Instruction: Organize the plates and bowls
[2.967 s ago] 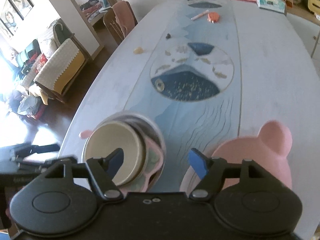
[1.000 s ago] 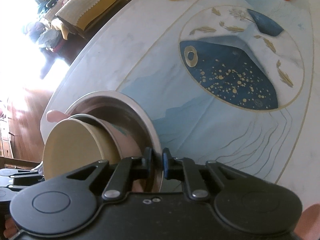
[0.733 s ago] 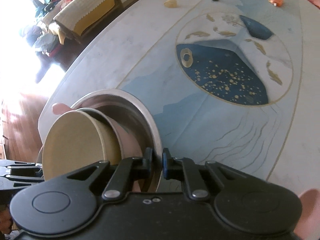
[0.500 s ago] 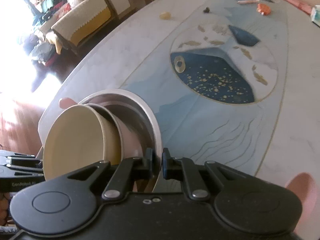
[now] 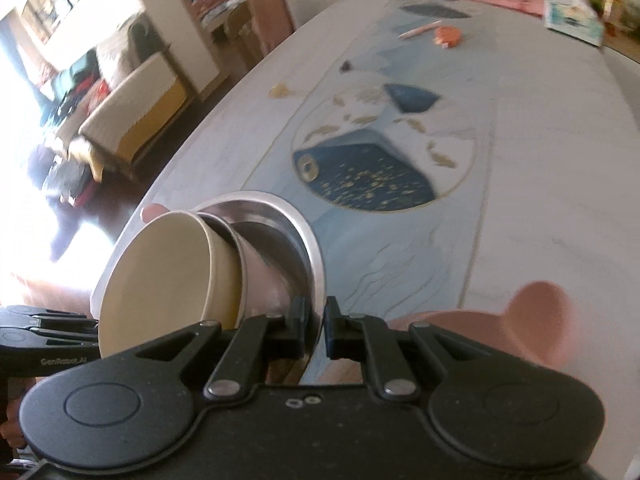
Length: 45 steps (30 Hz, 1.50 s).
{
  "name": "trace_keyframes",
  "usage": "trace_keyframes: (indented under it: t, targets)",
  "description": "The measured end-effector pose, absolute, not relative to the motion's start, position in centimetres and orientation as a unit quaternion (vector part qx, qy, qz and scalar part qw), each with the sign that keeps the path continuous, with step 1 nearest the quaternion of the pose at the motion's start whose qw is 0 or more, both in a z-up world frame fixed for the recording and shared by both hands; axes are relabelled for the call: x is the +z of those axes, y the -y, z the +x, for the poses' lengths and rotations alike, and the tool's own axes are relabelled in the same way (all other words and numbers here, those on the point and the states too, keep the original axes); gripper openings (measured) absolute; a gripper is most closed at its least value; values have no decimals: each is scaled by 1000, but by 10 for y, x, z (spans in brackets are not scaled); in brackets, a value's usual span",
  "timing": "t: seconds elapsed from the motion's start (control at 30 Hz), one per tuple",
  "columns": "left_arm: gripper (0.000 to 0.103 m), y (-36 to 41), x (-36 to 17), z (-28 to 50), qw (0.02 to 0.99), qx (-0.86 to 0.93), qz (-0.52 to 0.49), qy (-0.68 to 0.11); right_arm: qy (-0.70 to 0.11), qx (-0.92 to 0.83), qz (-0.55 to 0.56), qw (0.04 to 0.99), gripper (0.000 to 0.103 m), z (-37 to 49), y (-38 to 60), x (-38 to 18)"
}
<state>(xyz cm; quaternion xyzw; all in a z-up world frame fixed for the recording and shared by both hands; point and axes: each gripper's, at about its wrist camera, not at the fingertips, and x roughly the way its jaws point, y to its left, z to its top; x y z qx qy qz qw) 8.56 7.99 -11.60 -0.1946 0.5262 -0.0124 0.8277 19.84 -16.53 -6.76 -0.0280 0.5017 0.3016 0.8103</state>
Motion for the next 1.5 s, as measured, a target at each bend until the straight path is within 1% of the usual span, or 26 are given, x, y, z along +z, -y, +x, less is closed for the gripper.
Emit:
trace_keyframes:
  t: [0.3,0.8,1.07,1.5]
  targets:
    - [19,-29,-94,117,840,-90,-135,-518,-475,236,30,847,10,185,229,-46]
    - [19,65,-109,140,820,-175,-56,-541,-480,137,98,861,10,154,323,-70]
    - [19,80,-120,141,814,-182,-37,-551,-488,126,113,856,10,146,338,-87]
    - [19,83,-136,145,813,-172,-25,-556,-500,129,98,851,11,148,340,-107]
